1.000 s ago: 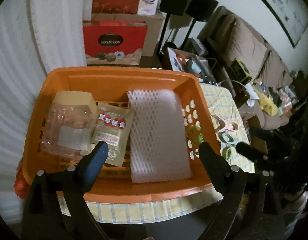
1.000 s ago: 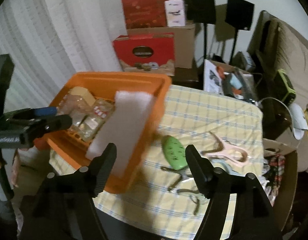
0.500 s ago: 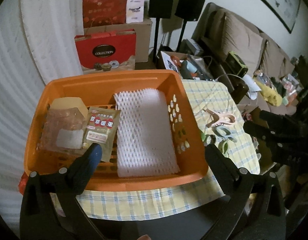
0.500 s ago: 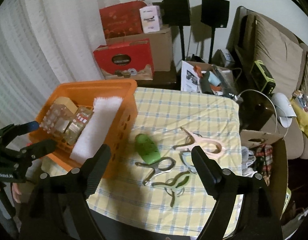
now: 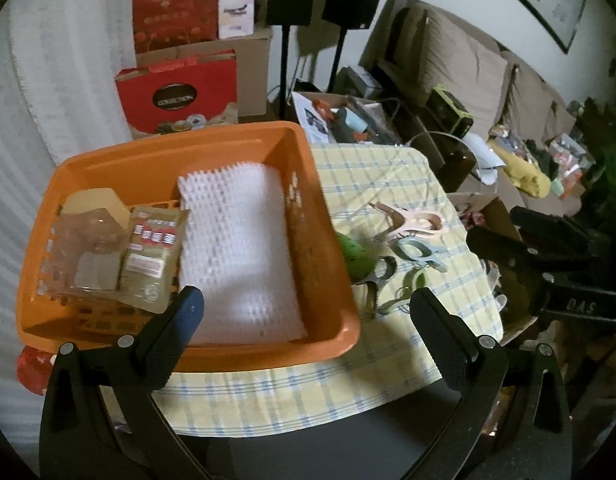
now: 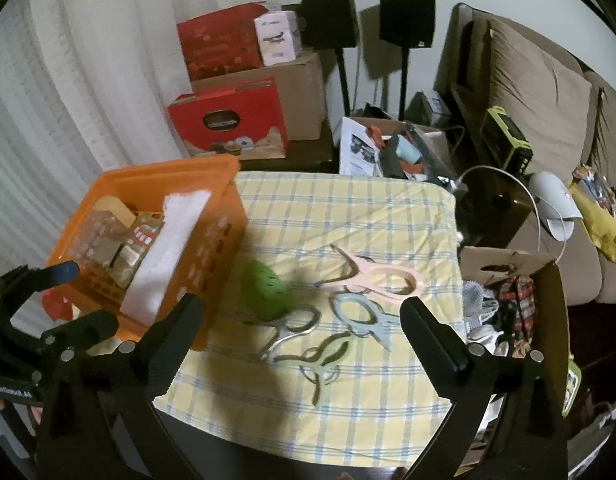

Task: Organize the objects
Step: 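Withdraw the left tool from the basket back over the table, then move the left tool toward the light green clip beside the green case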

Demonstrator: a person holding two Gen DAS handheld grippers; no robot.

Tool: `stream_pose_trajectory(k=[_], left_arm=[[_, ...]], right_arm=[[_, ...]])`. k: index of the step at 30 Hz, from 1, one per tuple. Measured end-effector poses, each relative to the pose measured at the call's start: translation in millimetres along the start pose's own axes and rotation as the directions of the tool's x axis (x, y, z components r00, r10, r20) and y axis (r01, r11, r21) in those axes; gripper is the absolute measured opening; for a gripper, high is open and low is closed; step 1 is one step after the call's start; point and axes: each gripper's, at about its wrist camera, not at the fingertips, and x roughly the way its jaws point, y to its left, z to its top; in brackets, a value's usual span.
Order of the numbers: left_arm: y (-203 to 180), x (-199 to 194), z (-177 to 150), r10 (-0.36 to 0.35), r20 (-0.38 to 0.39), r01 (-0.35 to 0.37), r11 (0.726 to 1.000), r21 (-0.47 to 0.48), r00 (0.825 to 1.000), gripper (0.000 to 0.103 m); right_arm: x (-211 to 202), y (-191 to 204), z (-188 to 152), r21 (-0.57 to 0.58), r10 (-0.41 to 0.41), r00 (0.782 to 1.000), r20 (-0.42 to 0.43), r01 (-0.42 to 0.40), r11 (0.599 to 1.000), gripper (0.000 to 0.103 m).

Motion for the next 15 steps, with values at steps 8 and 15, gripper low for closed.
stream_pose_trajectory(k=[8,15], left_arm=[[-29,21,-8,-0.045,-0.024,0.046,0.998,0.043,0.999,0.103],[-38,34,0,-0.081,-0.037,0.083,0.996,0.037,0.996,0.103]], right_arm=[[15,-39,-9,0.034,-0.048,0.998,-0.027,0.049,0.998,0.099],[36,-75,-17,0.101,-0.057,0.995,-0.080,0.065,0.993,0.090]])
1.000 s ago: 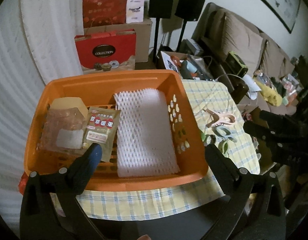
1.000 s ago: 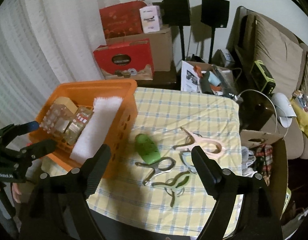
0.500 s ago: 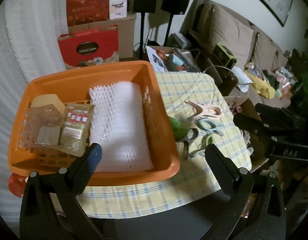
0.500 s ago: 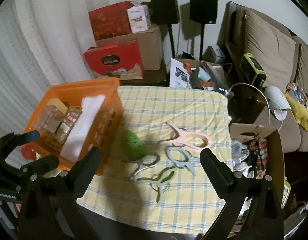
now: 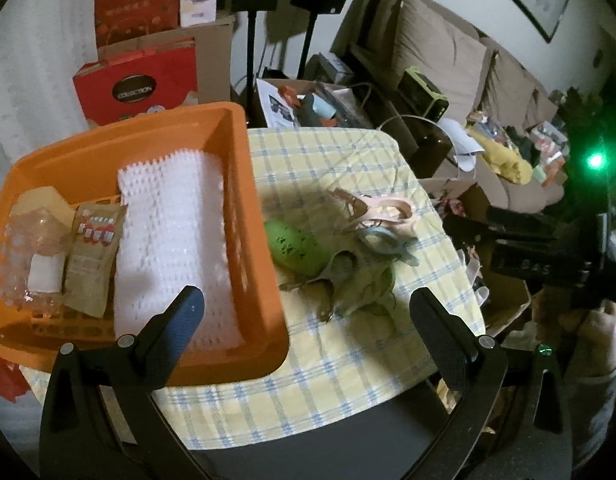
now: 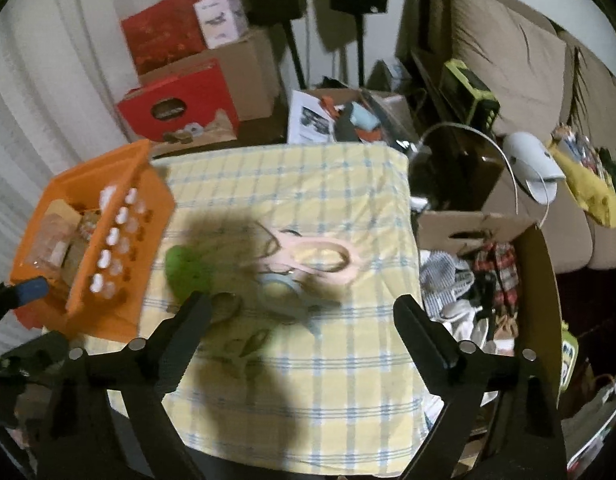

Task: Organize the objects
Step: 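Move the left tool toward the light green clip beside the green case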

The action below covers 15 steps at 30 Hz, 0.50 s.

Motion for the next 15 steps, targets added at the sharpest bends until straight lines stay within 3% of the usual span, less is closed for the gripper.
stream_pose_trajectory(k=[6,9,15], left_arm=[[-19,12,19,-0.013,0.002,0.013,0.999,0.031,1.000,0.101],[-31,24,28,-0.004,-0.016,0.005,0.999,0.051,1.000,0.095],[-46,50,39,-0.001,-0.057,0.005,0.998,0.070,0.998,0.085]], right_arm=[[22,-22,4,0.054,-0.015,0.999,-0.044,0.017,0.998,0.064],[34,-30,7,0.069,-0.032,0.997,-0.068,0.036,0.997,0.049],[47,-41,11,0.092,-0.014,0.997,-0.081,0.021,0.996,0.043]])
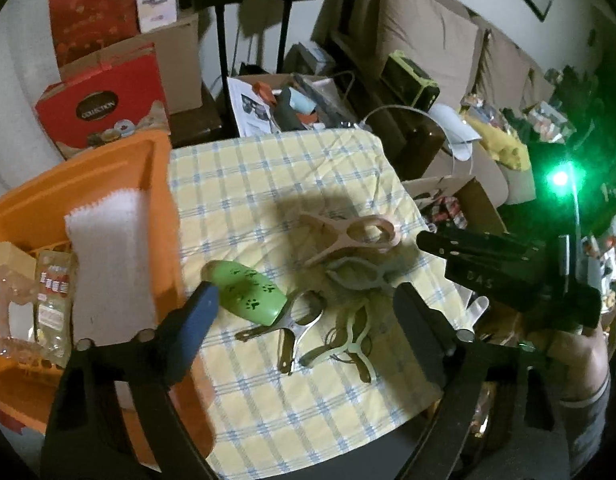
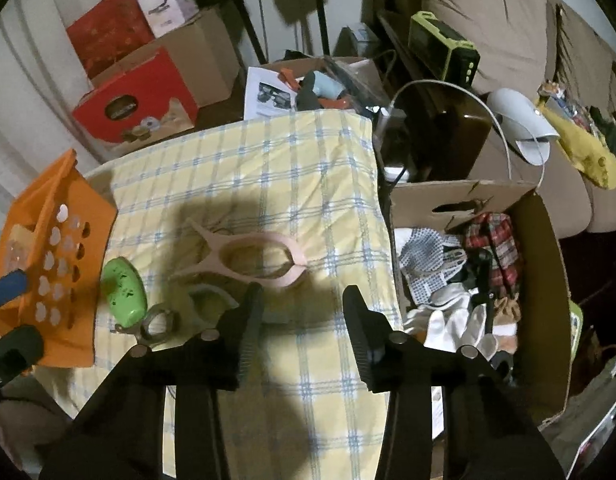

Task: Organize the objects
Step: 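Move the left tool toward the light green clip beside the green case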

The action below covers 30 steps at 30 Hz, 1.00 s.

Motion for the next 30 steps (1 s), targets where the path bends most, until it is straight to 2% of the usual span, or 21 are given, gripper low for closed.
stream_pose_trajectory(k=[9,15,21,26,28,30], left_arm=[[-9,23,-4,-0.010,-0.042,0.010,1.000,0.011,0.999,0.085],[-13,28,-11,-0.038,-0.069,0.041,0.999,0.036,0.997,0.085],[-31,35,-24,0.027,-0.067,-0.019,0.992,0.122,0.997,0.085],[-44,31,-32,0.012,-0.067,-0.002,0.989,0.147,0.998,0.083],[-50,30,-35,0.016,-0.059,-0.006,0.985,0.175,0.998,0.080],[-54,37,-38,0.028,-0.080,-0.012,0.981,0.193,0.996,0.069]], right_arm=[[27,2,12,0.002,-0.006,0.999,-0.045,0.006,1.000,0.042],[31,3,13,-0.012,0.012,0.999,-0.039,-0.012,1.000,0.042],[30,0,13,0.003,0.017,0.999,-0.042,-0.017,1.000,0.044],[22,-7,9,0.019,0.033,0.999,-0.030,-0.033,0.999,0.044],[18,-9,7,0.026,0.040,0.999,-0.022,-0.039,0.999,0.044],[13,-11,5,0.028,0.051,0.999,-0.017,-0.051,0.998,0.044]])
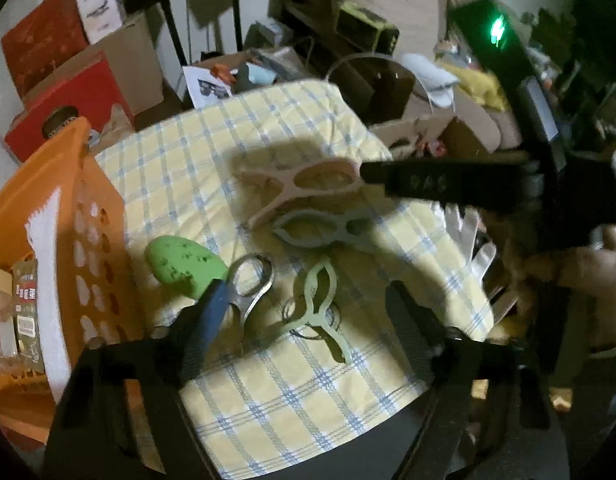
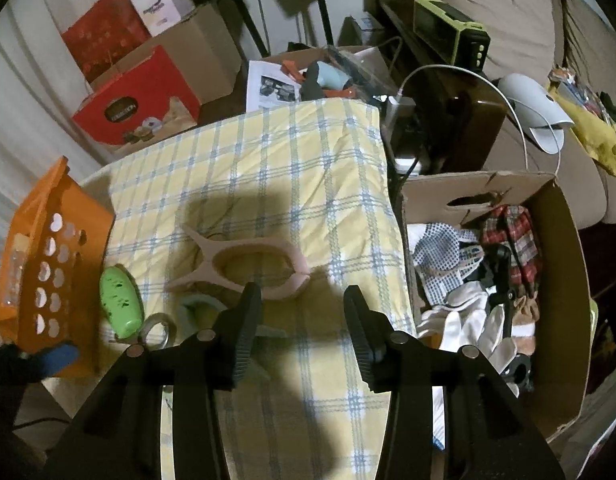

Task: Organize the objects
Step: 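Move the left tool toward the light green clip beside the green case, then grasp the light green clip with the left gripper while the right gripper grasps the grey-blue clip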

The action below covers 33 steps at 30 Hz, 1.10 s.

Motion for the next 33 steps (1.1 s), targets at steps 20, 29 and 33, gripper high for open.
stream_pose_trajectory(k=[20,29,33], left_arm=[[-7,59,-16,0.033,-0.064,-0.031,0.999,0.033,0.997,0.039],[14,-1,-14,-0.053,0.020,0.054,0.998,-0.028,0.998,0.039],[27,-34,-9,-0.082,0.059,0.086,0.995,-0.058,0.995,0.039]], right_arm=[[-23,18,-23,-0.081,0.035,0.999,0.018,-0.033,0.996,0.044],[-21,25,-27,-0.105,0.045,0.999,0.004,-0.045,0.993,0.044],[-13,35,-24,-0.123,0.036,0.999,-0.007,-0.037,0.992,0.044]])
